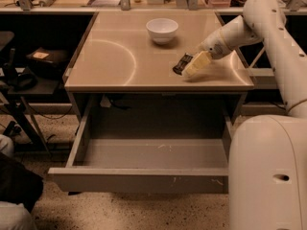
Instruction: Place rxbar chocolate into top drawer
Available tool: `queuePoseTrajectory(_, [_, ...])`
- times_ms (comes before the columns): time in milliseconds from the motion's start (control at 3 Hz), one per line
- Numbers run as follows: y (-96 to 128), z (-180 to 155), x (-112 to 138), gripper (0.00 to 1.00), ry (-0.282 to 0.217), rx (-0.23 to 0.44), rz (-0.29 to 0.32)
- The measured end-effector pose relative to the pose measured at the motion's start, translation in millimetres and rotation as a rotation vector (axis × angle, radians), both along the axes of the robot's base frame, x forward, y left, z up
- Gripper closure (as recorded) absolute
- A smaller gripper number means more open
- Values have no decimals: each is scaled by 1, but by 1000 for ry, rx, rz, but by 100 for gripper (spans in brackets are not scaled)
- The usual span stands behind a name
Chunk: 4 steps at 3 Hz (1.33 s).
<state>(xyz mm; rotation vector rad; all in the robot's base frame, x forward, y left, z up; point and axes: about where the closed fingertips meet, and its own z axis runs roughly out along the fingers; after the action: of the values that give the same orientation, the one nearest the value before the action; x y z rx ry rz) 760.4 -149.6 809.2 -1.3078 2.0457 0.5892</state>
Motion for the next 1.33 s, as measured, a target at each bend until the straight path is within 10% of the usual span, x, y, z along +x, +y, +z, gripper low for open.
queuePoseTrajectory(333, [1,-1,2,0,1,1,-7])
queuePoseTrajectory(1333, [1,-1,2,65,1,1,-7])
